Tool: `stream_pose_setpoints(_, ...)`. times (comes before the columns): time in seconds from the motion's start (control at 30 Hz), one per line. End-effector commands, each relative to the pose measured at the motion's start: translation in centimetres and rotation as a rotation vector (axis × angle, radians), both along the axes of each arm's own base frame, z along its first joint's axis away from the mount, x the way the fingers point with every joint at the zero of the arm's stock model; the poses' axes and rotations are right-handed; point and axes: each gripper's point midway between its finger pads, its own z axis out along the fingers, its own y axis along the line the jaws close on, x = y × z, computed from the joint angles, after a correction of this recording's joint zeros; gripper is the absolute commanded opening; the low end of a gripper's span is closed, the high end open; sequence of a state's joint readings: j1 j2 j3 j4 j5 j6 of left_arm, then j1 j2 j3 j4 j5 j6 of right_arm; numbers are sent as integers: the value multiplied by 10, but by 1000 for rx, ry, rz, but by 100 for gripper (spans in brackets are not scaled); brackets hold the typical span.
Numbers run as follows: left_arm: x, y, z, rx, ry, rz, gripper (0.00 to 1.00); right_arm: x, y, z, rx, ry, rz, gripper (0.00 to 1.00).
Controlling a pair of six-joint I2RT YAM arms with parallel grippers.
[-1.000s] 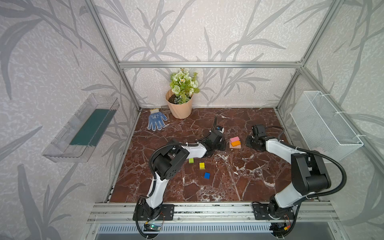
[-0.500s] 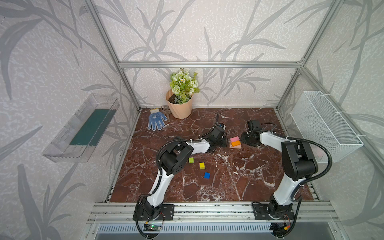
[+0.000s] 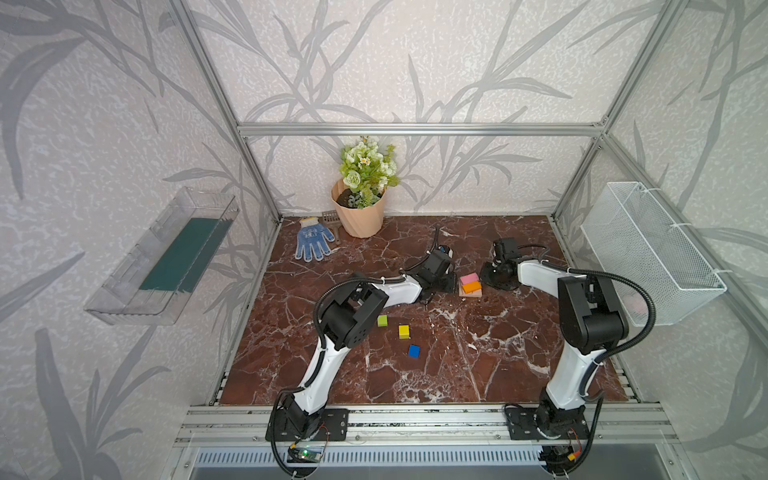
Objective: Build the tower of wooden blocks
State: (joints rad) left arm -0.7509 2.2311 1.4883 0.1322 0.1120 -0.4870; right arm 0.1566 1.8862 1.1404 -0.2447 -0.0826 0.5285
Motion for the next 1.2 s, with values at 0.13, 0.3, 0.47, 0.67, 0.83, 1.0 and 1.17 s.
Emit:
stream_pose_setpoints(0.13,1,-5,0,-20,18,3,36,8,0,5,6,-9,-1,25)
stream_pose_setpoints(0.3,1,-7,1,-29,22,-5,36,8,2,8,10,-22,10,25)
stream_pose_setpoints(0.47,0,-7,-1,-27,26,-5,36,7,3,11,17,-39,20,24)
stream_pose_setpoints(0.67,0,-6,-1,-31,29,5,35,11,1,14,3,-44,13,24)
stream_pose_setpoints(0.83,-1,-7,-2,-36,33,6,35,14,2,17,-1,-47,23,24)
stream_pose_setpoints(1.0,0,-7,0,-41,31,7,35,14,5,17,12,-51,43,24)
stream_pose_setpoints(1.17,0,-10,0,-47,35,1,35,12,7,20,19,-63,52,24)
